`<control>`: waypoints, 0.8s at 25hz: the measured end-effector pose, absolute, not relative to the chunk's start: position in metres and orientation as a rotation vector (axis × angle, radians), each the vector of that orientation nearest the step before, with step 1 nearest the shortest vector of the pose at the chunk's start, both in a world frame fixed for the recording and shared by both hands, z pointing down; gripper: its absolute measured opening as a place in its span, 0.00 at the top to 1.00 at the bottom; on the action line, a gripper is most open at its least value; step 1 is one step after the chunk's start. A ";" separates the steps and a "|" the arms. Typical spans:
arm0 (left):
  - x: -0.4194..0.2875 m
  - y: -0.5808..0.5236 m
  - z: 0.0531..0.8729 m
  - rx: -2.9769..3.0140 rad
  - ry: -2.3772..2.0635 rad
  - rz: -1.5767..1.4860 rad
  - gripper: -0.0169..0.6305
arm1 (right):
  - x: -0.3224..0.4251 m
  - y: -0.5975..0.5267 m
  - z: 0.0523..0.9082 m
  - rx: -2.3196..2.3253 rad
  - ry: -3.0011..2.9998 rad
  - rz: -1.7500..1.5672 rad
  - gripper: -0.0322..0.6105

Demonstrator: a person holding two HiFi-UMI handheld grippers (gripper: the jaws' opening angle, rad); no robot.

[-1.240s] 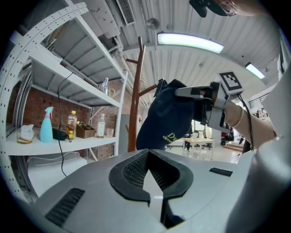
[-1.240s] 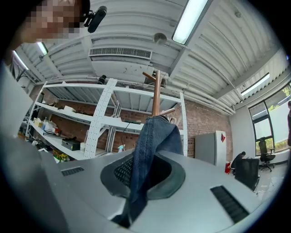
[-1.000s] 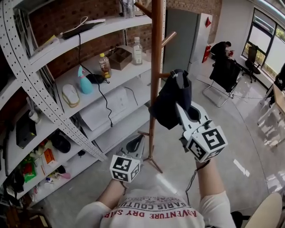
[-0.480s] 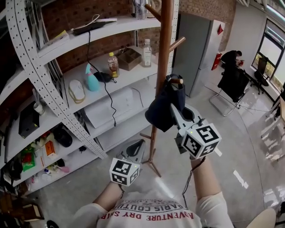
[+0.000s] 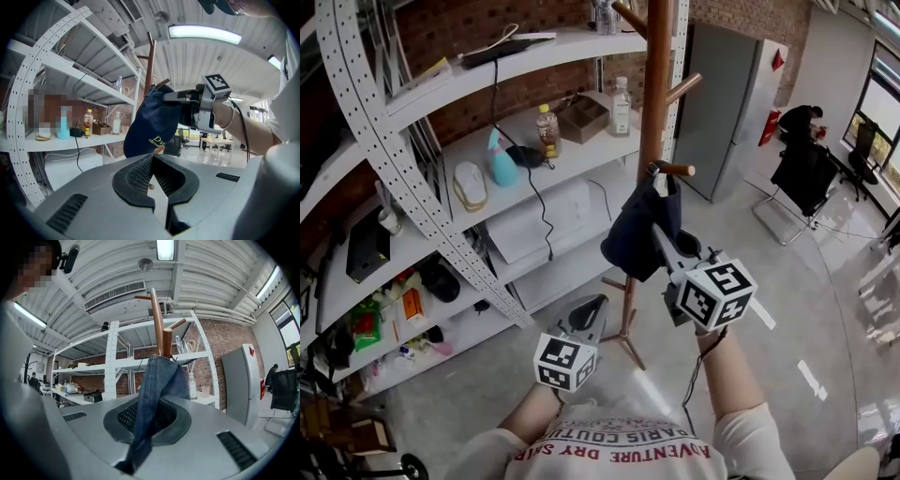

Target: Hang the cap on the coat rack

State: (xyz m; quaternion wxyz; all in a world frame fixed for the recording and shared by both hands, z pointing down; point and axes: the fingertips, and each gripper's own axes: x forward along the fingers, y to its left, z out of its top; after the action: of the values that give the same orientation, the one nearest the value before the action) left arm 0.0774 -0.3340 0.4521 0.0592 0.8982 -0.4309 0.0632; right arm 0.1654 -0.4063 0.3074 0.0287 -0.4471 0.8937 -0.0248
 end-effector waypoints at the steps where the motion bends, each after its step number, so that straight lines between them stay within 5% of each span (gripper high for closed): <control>1: 0.077 -0.334 0.452 2.717 -1.310 0.193 0.97 | 0.166 -0.407 0.309 -1.381 2.758 -0.086 0.92; 13: 0.067 -0.337 0.450 2.718 -1.328 0.155 0.97 | 0.175 -0.400 0.308 -1.580 2.651 0.093 0.91; 16: 0.069 -0.341 0.441 2.733 -1.327 0.133 0.97 | 0.184 -0.397 0.298 -1.608 2.611 0.115 0.67; 20: 0.072 -0.342 0.434 2.750 -1.309 0.106 0.97 | 0.200 -0.385 0.291 -1.706 2.545 0.172 0.67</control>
State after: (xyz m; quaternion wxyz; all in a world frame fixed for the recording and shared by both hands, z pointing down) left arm 0.0716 -0.3424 0.4342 0.0470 0.9014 -0.4291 0.0346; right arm 0.2002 -0.3854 0.2912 0.0363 -0.5556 0.8287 0.0561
